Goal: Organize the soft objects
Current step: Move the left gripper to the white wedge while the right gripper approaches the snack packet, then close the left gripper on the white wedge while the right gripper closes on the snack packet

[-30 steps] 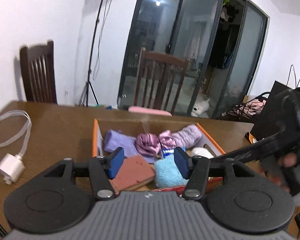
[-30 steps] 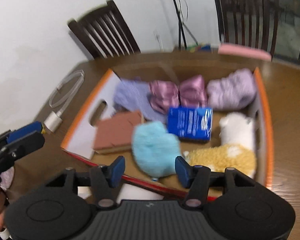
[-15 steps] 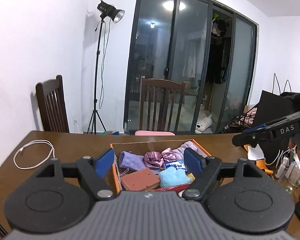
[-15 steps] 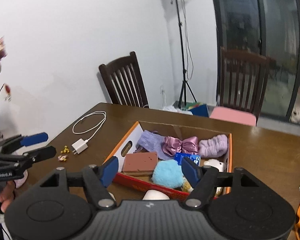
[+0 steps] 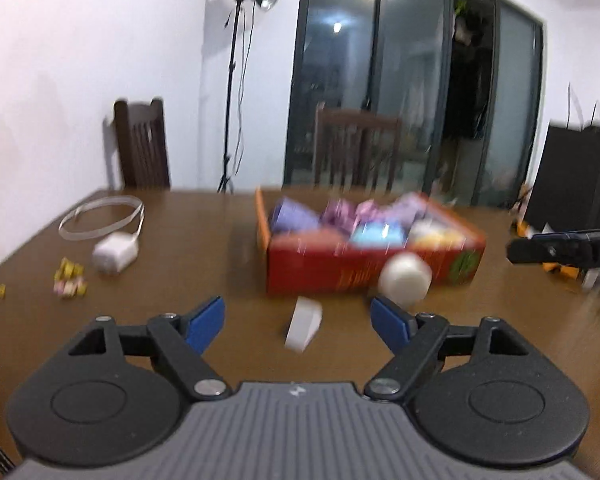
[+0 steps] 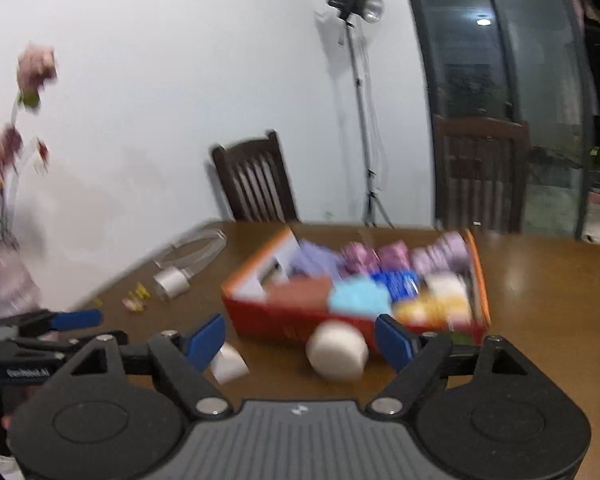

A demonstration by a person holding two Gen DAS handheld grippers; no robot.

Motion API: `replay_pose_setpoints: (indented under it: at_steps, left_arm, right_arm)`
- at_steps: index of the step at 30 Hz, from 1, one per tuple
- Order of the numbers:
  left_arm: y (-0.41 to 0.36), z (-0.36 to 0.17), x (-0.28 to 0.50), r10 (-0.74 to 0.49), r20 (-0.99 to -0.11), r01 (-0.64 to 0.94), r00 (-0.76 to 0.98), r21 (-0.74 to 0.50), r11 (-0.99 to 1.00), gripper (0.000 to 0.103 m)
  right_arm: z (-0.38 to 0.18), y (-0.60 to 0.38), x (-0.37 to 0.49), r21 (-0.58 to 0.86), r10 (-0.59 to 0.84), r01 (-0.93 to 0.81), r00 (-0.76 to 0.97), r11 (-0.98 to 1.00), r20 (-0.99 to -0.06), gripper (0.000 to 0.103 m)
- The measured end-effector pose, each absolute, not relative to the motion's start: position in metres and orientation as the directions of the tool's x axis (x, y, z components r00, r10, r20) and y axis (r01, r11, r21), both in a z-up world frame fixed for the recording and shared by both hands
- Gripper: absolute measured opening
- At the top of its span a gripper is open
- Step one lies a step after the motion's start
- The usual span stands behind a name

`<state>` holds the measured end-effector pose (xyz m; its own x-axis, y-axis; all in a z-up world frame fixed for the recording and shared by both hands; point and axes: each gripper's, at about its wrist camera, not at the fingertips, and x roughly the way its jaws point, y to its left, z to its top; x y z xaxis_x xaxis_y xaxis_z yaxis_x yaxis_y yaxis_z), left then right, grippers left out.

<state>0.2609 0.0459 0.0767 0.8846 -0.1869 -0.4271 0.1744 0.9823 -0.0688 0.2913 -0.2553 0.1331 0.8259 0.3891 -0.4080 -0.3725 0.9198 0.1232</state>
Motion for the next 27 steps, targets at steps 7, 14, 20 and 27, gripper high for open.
replay_pose_setpoints:
  at_steps: [7,14,20,27]
  left_arm:
    - [0.039,0.042,0.296,-0.157,-0.48,0.176,0.863,-0.006,0.984,0.072]
    - [0.026,0.02,0.342,-0.182,-0.524,0.223,0.832,0.015,0.975,0.062]
    - [0.02,0.006,0.373,-0.198,-0.568,0.248,0.799,0.012,0.969,0.03]
    - [0.026,0.007,0.377,-0.248,-0.581,0.26,0.776,-0.064,0.964,0.02]
  right_arm:
    - [0.063,-0.258,0.287,0.086,0.293,-0.292,0.804,0.953,-0.517,0.064]
    - [0.039,-0.267,0.298,0.109,0.265,-0.248,0.784,0.963,-0.562,0.046]
    - [0.032,-0.28,0.307,0.137,0.266,-0.229,0.776,0.964,-0.572,0.015]
    - [0.032,-0.276,0.313,0.091,0.254,-0.246,0.784,0.965,-0.567,0.014]
